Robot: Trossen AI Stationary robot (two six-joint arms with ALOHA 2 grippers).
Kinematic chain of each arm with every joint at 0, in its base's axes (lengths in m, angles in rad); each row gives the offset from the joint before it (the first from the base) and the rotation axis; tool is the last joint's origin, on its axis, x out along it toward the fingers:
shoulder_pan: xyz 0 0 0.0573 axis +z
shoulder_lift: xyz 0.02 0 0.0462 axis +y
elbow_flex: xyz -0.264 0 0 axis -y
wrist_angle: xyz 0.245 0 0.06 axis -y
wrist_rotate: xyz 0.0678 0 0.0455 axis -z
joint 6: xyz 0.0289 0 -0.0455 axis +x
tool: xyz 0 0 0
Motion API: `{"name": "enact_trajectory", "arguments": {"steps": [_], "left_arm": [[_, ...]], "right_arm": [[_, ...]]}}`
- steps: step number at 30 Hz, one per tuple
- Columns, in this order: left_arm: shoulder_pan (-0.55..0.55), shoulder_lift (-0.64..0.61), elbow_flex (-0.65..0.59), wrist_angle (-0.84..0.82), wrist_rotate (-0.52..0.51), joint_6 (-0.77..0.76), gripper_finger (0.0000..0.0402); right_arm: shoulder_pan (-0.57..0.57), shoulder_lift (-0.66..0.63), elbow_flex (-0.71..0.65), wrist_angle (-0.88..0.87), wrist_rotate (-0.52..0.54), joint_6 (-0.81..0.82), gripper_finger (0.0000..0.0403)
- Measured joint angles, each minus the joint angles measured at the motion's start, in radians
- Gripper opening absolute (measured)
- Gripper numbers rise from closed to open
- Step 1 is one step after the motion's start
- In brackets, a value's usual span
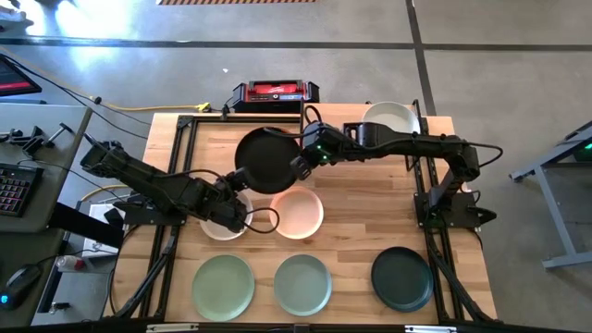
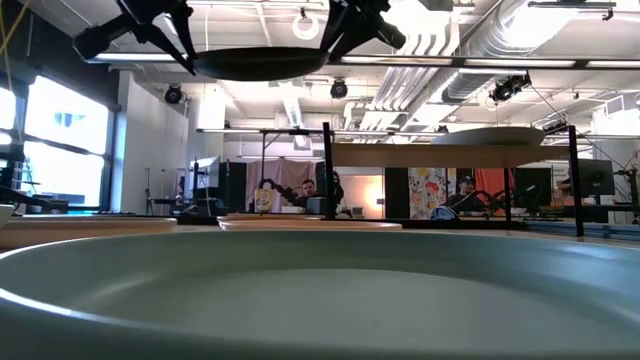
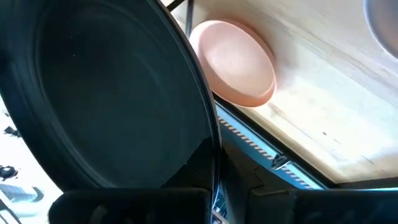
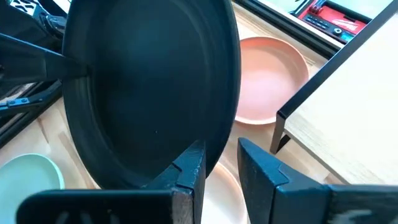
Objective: Place and stack plates onto a shelf
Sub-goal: Stack the black plate on top of the white plate on the shelf
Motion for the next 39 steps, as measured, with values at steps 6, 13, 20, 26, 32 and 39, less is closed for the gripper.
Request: {"name": "enact_trajectory", "arguments": {"steps": [6, 13, 20, 26, 32, 39], "left_arm": [[0.0, 0.0, 0.0, 0.063, -0.007, 0.03, 0.0003], [0.0, 0.0, 0.0, 0.07, -0.008, 0.03, 0.0003], [-0.001, 0.0, 0.0, 0.073, -0.005, -0.066, 0.0013], [0.007, 0.0, 0.0, 0.072, -0.009, -0.144, 0.0034], [0.033, 0.0, 0.0, 0.072, 0.012, -0.257, 0.0061], [0.055, -0.001, 0.0, 0.073, 0.085, -0.428, 0.0103]], "right_arm": [[-0.004, 0.005, 0.0, 0.006, 0.0, 0.0, 0.007], [-0.005, 0.005, 0.0, 0.011, -0.004, 0.012, 0.0013], [-0.005, 0.005, 0.0, 0.014, -0.005, 0.06, 0.0004], [-0.005, 0.005, 0.0, 0.01, -0.009, 0.097, 0.0001], [-0.004, 0.005, 0.0, 0.01, -0.012, 0.112, 0.0001], [-0.004, 0.005, 0.0, 0.006, -0.013, 0.131, 0.0]]}}
